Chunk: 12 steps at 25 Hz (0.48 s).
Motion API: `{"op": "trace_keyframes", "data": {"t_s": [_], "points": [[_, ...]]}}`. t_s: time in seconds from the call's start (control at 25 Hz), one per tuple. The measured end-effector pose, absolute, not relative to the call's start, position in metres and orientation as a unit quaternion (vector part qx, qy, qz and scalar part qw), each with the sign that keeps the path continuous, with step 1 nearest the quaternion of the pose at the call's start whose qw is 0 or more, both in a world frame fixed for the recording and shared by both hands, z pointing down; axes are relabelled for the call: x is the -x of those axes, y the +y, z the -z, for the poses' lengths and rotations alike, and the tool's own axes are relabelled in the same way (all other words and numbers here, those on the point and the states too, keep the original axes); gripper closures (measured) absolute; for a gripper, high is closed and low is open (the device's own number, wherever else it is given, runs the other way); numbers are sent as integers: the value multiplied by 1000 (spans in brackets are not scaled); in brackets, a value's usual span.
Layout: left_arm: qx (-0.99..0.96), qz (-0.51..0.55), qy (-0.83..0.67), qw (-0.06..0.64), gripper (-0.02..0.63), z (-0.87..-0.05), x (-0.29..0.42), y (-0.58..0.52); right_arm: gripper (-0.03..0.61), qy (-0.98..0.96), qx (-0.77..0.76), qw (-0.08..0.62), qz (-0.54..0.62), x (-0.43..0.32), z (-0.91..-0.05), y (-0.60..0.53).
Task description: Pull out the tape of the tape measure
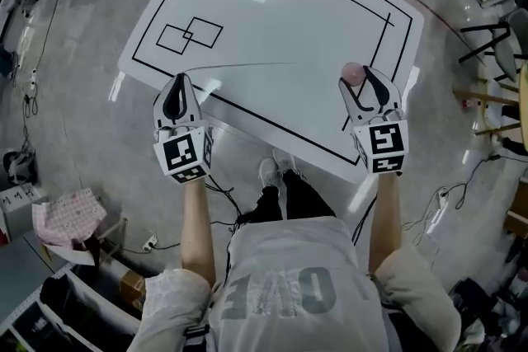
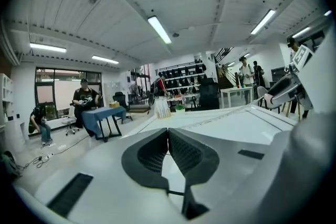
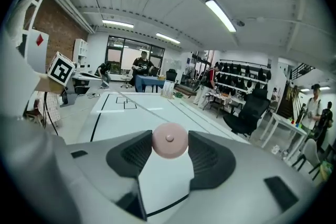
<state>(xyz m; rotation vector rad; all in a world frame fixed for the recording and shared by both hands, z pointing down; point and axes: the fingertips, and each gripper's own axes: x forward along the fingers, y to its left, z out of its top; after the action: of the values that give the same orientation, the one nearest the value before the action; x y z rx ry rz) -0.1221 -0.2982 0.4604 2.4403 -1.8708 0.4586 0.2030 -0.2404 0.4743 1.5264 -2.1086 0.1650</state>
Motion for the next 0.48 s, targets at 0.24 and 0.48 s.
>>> {"op": "trace_keyframes", "data": {"t_s": [0.24, 0.48], "points": [[-771, -210, -595, 83, 584, -541, 123, -317, 350, -776, -541, 297, -128, -201, -549, -252], [-758, -255, -586, 126, 584, -582, 121, -317, 350, -767, -537, 305, -174, -202, -581, -255]]}}
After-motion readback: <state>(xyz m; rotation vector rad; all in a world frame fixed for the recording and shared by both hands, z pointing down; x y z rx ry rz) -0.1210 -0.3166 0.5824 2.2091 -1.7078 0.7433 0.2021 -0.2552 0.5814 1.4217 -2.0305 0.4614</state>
